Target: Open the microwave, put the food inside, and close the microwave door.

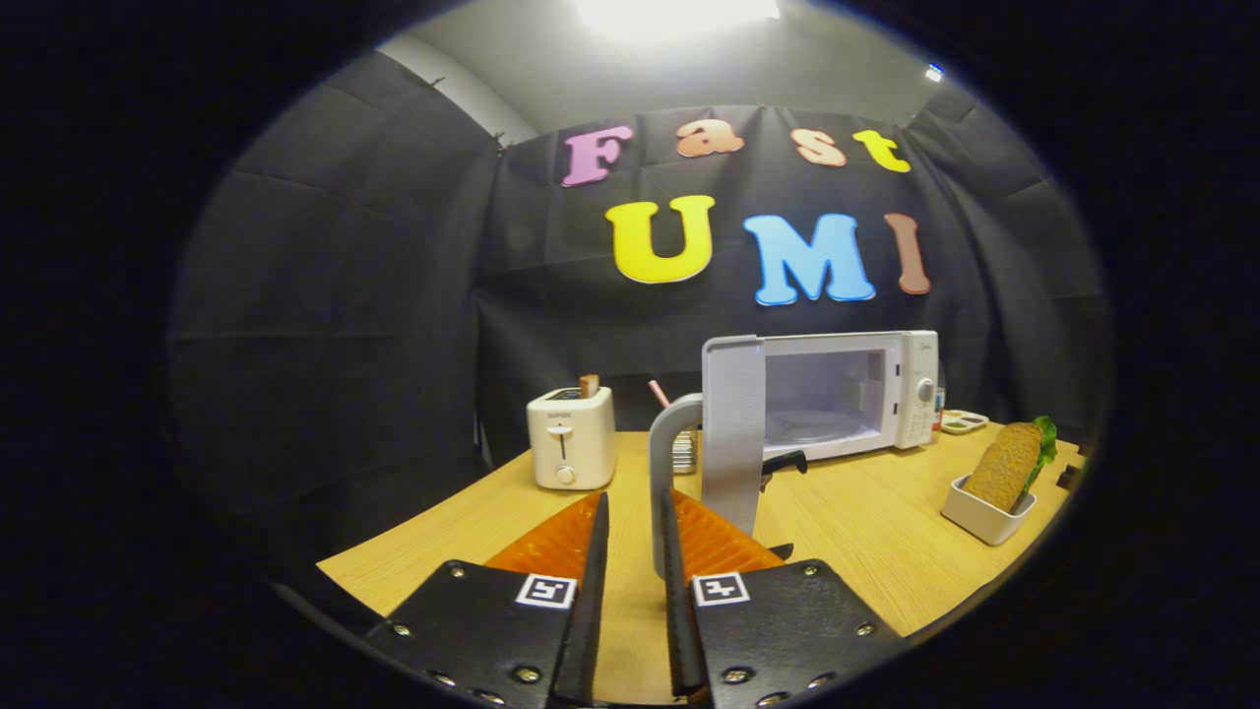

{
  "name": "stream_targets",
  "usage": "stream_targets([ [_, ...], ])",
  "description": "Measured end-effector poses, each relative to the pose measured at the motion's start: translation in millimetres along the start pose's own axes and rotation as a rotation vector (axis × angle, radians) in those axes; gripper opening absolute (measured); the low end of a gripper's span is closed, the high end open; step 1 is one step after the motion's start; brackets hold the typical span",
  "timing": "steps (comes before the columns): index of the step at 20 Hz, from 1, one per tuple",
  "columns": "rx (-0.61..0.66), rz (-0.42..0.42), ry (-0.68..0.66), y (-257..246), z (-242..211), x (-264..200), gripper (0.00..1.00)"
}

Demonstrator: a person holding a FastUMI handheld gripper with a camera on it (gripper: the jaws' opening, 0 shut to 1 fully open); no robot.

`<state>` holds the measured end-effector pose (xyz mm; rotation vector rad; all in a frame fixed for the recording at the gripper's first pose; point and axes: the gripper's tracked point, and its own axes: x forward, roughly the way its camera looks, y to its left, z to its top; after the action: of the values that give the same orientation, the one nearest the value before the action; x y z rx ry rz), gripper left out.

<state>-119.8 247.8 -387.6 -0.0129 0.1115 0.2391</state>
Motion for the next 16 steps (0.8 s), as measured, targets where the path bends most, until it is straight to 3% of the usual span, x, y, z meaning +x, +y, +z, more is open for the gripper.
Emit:
stream_targets([
  [1, -0.025, 0.036, -0.030, -5, 9, -10, 0.36],
  [2, -0.054, 0.054, -0.059, -21, 16, -22, 0.65],
  [4, -0.114, 0.048, -0.114, -59, 26, -42, 0.86],
  [7, -0.160, -0.016, -0.160, -136, 29, -69, 0.87],
  [10, -0.105, -0.188, -0.126, -251, 16, -92, 0.88],
  [16, -0.035, -0.442, -0.053, -404, -14, -108, 0.88],
])
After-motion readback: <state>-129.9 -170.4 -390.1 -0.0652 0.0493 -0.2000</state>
